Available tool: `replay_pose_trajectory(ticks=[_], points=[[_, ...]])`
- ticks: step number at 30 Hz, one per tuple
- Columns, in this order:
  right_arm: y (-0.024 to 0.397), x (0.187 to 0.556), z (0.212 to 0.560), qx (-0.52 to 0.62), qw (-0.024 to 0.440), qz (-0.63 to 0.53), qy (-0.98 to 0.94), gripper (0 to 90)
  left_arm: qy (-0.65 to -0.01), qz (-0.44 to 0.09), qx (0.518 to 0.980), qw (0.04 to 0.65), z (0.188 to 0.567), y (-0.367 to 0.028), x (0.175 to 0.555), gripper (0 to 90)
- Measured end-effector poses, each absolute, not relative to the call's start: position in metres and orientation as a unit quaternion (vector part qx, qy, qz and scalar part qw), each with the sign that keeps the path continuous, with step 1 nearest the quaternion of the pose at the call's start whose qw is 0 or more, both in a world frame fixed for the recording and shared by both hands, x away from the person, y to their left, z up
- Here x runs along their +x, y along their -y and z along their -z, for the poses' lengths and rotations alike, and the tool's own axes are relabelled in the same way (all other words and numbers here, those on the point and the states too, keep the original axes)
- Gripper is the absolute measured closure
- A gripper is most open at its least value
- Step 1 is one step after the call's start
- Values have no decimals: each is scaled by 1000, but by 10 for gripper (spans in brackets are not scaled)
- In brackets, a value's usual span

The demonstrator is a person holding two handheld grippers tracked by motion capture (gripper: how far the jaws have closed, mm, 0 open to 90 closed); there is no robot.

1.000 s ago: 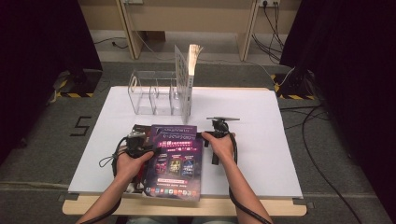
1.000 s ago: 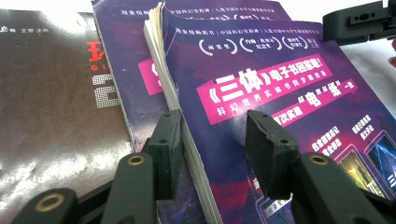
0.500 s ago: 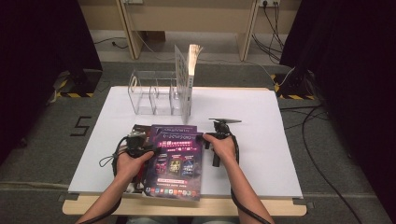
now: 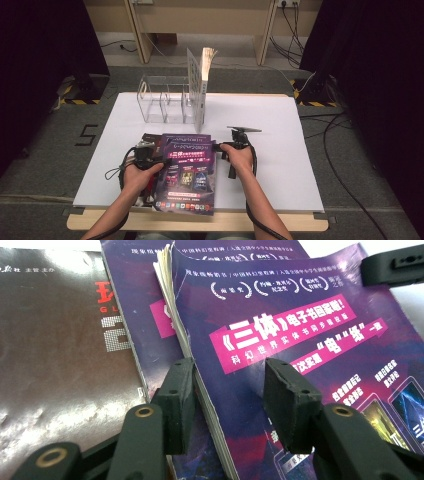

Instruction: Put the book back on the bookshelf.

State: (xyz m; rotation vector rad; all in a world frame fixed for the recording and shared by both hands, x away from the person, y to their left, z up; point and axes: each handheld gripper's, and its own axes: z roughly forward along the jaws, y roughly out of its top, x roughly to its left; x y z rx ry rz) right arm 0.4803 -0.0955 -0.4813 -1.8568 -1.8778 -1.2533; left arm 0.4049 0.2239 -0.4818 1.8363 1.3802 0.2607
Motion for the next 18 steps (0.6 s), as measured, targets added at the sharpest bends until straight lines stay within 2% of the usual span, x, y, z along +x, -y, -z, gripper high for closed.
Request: replay_pose_trajectory(ticks=[5,9,18], points=[[96,477,473,-622,112,447,633,830,-543,-99,721,419,478,-229,402,539],[95,473,465,-615,116,469,624,835,-536,-123,715,432,467,-240,392,500],[84,462,439,-579,83,503,637,837,-548,-149,682,460,463,-276,358,462]])
